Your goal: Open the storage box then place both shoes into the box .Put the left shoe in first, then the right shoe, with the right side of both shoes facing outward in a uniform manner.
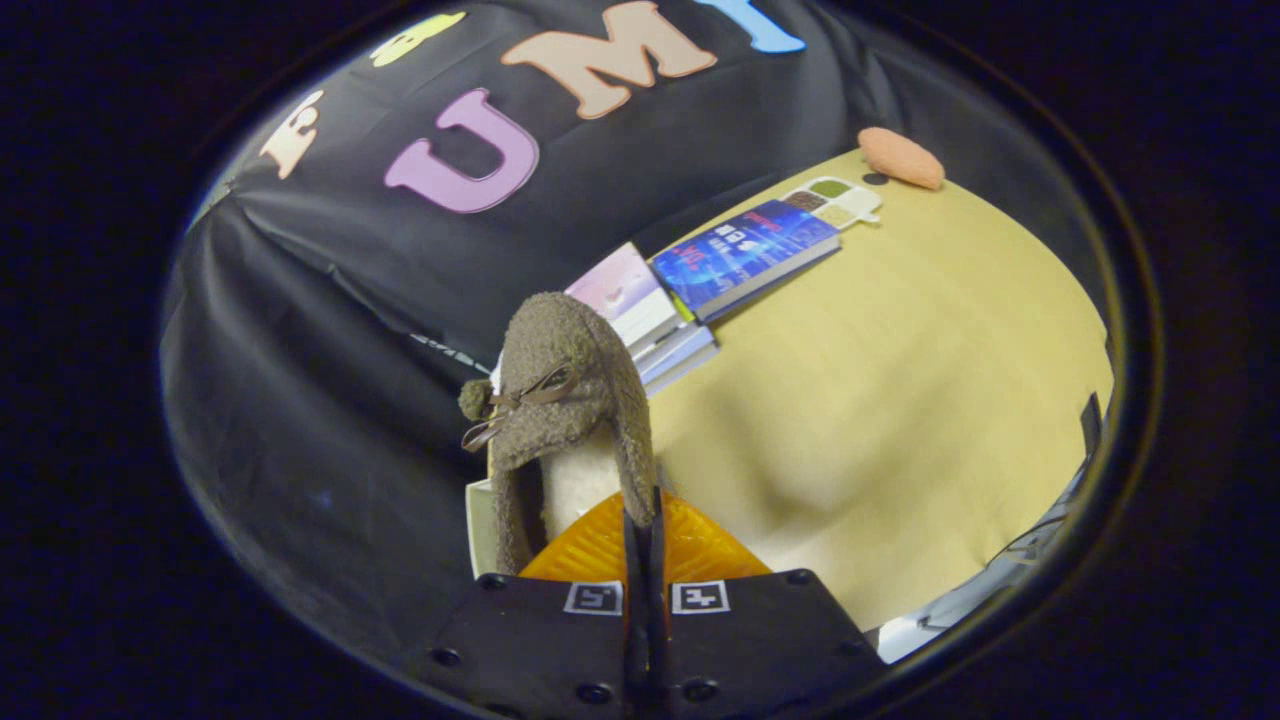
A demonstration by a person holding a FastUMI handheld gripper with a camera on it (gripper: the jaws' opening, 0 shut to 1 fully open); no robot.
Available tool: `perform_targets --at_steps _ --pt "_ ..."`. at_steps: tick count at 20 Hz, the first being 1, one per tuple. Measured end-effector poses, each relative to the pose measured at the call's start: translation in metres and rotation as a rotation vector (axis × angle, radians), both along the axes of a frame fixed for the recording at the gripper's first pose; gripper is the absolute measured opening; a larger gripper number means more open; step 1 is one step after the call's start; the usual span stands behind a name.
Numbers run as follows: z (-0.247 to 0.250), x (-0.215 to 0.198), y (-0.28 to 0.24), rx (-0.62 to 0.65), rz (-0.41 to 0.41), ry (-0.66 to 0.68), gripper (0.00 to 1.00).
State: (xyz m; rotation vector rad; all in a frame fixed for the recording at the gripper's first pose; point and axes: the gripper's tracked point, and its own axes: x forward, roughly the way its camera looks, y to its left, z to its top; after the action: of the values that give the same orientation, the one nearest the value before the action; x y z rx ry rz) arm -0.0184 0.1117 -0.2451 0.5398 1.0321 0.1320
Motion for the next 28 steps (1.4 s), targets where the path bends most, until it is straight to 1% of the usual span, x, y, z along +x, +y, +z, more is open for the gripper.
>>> perform_targets --at_steps 4,10,14,25,28 --pt "0.009 -0.014 0.039 0.033 0.074 0.007 0.04" --pt "-0.008 -0.044 0.072 0.028 0.144 0.063 0.04" --pt "-0.019 -0.059 0.078 0.024 0.152 0.096 0.04" --pt "-0.052 -0.089 0.071 -0.023 0.145 0.173 0.04" --pt "-0.06 -0.091 0.066 -0.037 0.134 0.189 0.08"
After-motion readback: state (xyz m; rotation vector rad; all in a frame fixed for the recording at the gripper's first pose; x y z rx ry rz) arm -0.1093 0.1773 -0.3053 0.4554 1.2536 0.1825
